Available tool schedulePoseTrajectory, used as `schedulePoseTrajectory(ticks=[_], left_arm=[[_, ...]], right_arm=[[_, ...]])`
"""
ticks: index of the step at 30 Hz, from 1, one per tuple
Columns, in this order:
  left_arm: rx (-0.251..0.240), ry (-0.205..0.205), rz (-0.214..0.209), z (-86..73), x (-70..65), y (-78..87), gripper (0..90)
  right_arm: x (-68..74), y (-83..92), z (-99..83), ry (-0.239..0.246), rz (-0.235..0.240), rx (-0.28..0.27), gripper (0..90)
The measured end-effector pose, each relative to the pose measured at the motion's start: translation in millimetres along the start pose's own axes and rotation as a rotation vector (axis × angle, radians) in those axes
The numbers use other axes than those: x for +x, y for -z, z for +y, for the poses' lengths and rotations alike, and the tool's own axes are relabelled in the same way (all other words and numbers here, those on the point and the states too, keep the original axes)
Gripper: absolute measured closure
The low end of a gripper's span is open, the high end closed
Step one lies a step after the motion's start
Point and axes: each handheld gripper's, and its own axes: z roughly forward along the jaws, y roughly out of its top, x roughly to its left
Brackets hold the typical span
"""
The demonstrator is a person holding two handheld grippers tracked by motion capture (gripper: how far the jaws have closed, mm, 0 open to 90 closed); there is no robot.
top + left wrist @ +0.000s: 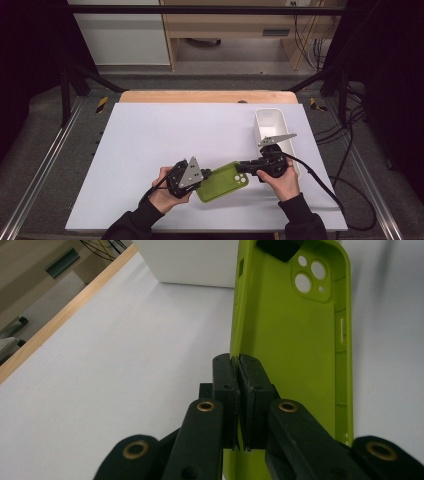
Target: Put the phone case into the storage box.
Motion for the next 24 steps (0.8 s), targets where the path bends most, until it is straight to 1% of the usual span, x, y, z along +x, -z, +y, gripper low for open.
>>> schedulePoseTrajectory(ticks=[4,10,11,12,13,14,15,16,18,19,20,21,23,24], left_arm=[[0.002,-0.004,0.002,-0.2,-0.4,-1.3,86.4],[0.0,0.006,-0.005,-0.7,-0.4,-3.0,84.6],[-0.005,0.021,-0.009,-1.0,0.4,-3.0,83.8],[-0.021,0.046,-0.021,-1.4,2.3,-2.7,82.0],[-0.03,0.062,-0.026,-1.4,3.4,-2.3,79.3],[-0.03,0.062,-0.026,-1.4,3.4,-2.3,77.9],[-0.04,0.074,-0.028,-1.6,4.4,-1.7,77.9],[-0.059,0.101,-0.028,-1.8,6.8,-0.5,71.4],[-0.08,0.127,-0.027,-2.2,9.2,1.1,68.2],[-0.08,0.127,-0.027,-2.2,9.2,1.1,65.1],[-0.093,0.142,-0.023,-2.4,10.6,1.8,65.1],[-0.107,0.161,-0.021,-2.8,12.7,2.8,61.5],[-0.126,0.182,-0.023,-3.6,15.8,4.4,56.7],[-0.138,0.196,-0.019,-4.2,17.5,5.2,50.3]], right_arm=[[0.2,0.5,0.0,0.005,-0.002,-0.007,79.5],[0.9,0.7,-0.1,0.011,-0.014,-0.01,79.6],[0.9,0.9,-0.2,0.013,-0.021,-0.012,79.6],[0.9,1.0,-0.2,0.013,-0.022,-0.014,79.6],[1.1,1.3,-0.1,0.012,-0.023,-0.017,79.6],[1.2,1.9,0.0,0.013,-0.024,-0.021,79.6],[1.2,1.9,0.0,0.013,-0.024,-0.021,79.6],[0.9,3.3,0.1,0.02,-0.036,-0.028,79.6],[1.3,4.7,0.1,0.023,-0.05,-0.033,79.6],[1.5,5.3,0.2,0.025,-0.056,-0.036,79.5],[1.5,5.3,0.2,0.025,-0.056,-0.036,79.5],[1.6,5.9,0.1,0.028,-0.061,-0.042,79.6],[2.0,7.4,0.3,0.034,-0.067,-0.052,79.5],[2.2,9.0,0.4,0.044,-0.079,-0.06,79.5]])
